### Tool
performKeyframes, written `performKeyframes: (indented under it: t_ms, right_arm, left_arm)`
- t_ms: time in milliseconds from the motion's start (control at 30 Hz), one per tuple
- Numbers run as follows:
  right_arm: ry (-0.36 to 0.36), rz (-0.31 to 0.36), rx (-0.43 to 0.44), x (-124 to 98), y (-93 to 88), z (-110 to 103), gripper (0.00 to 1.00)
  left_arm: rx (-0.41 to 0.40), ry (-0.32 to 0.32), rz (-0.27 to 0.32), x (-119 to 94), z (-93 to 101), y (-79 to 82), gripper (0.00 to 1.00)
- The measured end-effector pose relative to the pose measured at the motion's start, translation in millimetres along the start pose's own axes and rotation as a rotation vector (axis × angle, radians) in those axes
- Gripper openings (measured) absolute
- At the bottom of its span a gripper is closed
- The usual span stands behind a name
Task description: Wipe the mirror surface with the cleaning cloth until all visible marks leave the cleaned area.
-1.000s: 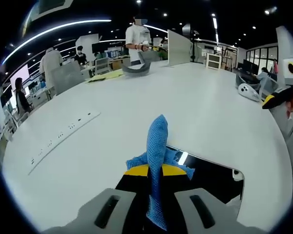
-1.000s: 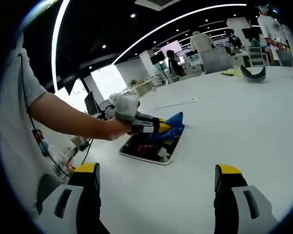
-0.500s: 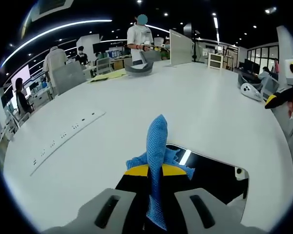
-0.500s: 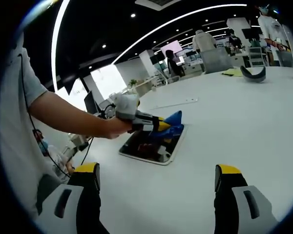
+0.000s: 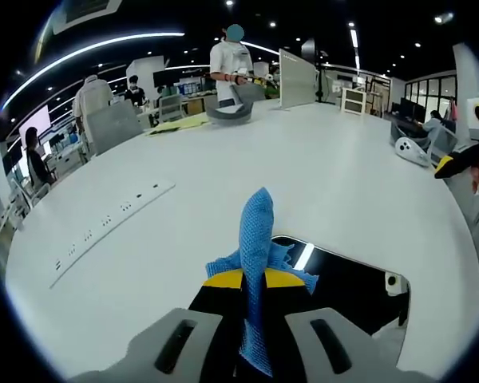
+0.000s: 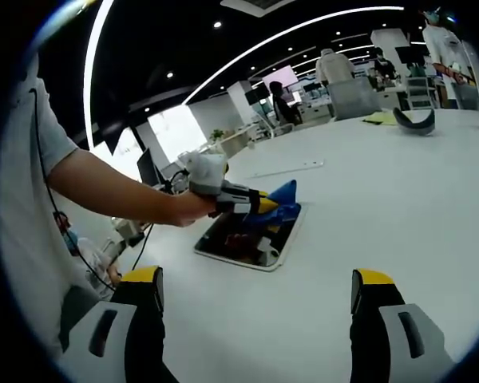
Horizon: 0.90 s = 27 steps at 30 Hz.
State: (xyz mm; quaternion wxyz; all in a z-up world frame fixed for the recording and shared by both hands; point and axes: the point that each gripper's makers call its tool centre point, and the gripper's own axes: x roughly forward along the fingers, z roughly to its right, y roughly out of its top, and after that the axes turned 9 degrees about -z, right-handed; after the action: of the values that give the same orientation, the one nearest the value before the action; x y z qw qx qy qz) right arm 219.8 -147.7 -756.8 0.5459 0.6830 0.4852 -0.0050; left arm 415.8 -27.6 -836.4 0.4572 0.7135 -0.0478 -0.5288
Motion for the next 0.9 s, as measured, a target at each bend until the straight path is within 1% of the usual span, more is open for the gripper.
performKeyframes:
  t_ms: [900]
  right_arm:
    - [0.002,-0.003,-0.002,0.1,0.2,-0.7,0.97]
  left_arm:
    - [-0.005,0.011,-0.007,-0.5,-5.5,-0.5,0.05]
